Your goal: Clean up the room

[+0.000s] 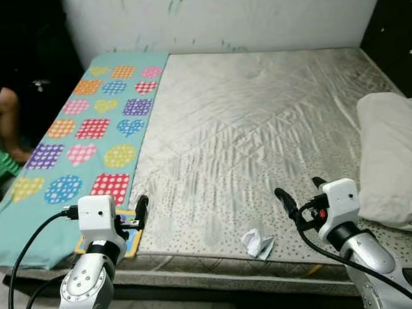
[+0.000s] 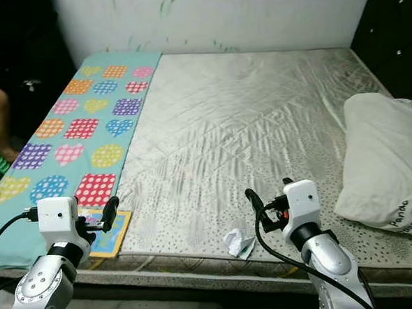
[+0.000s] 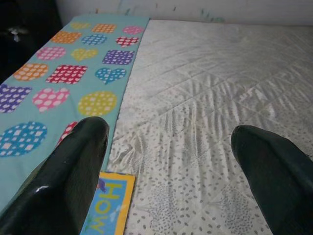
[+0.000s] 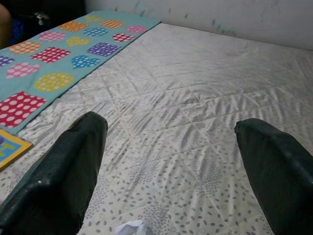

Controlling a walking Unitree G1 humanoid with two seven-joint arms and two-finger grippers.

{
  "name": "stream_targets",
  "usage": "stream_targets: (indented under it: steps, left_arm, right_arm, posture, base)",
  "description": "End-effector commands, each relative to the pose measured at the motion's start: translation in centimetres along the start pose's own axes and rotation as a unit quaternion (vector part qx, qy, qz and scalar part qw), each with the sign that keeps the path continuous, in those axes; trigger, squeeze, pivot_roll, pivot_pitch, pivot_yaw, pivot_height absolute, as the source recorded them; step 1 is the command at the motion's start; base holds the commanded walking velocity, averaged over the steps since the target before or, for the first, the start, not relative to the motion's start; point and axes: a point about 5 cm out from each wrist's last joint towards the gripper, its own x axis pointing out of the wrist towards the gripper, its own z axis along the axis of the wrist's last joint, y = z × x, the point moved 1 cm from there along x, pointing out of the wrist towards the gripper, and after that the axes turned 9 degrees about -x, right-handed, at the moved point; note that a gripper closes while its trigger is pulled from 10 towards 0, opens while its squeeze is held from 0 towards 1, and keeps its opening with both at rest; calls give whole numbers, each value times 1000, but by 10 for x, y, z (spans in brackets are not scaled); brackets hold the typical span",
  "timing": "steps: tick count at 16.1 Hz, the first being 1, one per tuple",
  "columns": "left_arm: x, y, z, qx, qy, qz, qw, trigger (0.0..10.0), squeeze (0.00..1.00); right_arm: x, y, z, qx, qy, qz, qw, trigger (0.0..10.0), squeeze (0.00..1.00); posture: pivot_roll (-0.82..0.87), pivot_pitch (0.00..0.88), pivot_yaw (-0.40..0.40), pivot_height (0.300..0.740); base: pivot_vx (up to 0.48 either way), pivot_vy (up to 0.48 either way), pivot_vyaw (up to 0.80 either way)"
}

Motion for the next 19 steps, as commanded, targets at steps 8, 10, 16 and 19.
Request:
stream_targets:
  steps: [8,10,16,19]
  left_arm:
    - [-2,3,2,4,-3,12,1000,10000,0]
    - [-2,4,3,5,-6,15,1000,10000,0]
    - [-2,6,7,3,-20,20,1000,10000,0]
    - [-3,3,10,-4,-27,6,1000,10000,0]
  right_arm:
    - [4,1,8,-8,-16,10,1000,10000,0]
    - [6,0,10,-11,-20,12,1000,10000,0]
    - [16,-2,19,-25,-37,17,999,10000,0]
    - [18,0,21,-39,-46,22,998,10000,0]
  posture:
    - [-212,70,35,594]
    - [-212,70,35,594]
    - [-209,71,35,594]
    - [-207,76,38,594]
  base:
    - [0,0,0]
    - [0,0,0]
    - [0,0,0]
    - [0,0,0]
